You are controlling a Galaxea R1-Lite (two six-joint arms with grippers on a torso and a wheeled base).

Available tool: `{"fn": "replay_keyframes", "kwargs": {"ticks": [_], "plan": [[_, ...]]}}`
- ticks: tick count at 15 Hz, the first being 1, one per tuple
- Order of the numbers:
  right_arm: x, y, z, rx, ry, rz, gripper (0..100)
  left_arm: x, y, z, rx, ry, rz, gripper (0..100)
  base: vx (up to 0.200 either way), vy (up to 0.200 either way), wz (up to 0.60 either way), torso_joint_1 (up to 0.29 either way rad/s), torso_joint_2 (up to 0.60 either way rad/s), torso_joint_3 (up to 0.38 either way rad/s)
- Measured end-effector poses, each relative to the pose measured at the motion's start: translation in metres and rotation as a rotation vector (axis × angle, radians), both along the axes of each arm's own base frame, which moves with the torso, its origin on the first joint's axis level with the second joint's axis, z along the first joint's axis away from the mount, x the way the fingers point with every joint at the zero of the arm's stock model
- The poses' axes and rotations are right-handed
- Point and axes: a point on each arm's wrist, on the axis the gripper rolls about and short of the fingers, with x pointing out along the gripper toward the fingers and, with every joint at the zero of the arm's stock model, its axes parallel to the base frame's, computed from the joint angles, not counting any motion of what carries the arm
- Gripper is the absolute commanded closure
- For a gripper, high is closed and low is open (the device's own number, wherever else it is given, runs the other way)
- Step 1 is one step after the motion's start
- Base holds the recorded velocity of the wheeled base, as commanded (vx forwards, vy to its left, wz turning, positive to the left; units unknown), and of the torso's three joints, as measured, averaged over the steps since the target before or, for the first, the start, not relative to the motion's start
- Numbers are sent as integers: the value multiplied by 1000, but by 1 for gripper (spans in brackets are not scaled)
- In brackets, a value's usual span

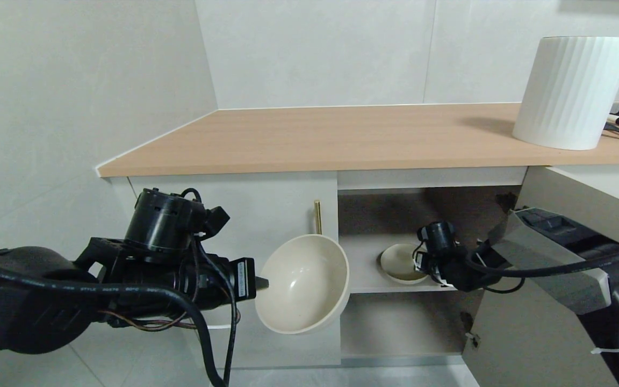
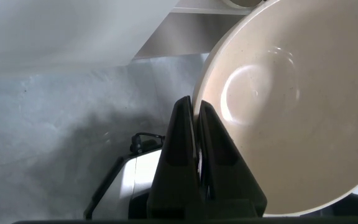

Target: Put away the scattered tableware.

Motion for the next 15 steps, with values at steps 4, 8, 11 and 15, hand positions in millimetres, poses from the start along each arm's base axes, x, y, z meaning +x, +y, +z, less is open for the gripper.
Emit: {"fn": "replay_keyframes", "kwargs": {"ticks": [4, 8, 11, 15], "plan": [[0, 0, 0, -6, -2, -8, 100, 0, 0, 0, 0, 0, 0, 100, 0, 0, 0, 0, 0, 0], [0, 0, 0, -8, -4, -11, 0, 0, 0, 0, 0, 1, 0, 100, 0, 0, 0, 0, 0, 0], [1, 0, 1, -10, -10, -16, 0, 0, 0, 0, 1, 1, 0, 100, 0, 0, 0, 0, 0, 0], [0, 0, 2, -11, -7, -16, 0, 0, 0, 0, 0, 1, 0, 100, 0, 0, 0, 0, 0, 0]]}}
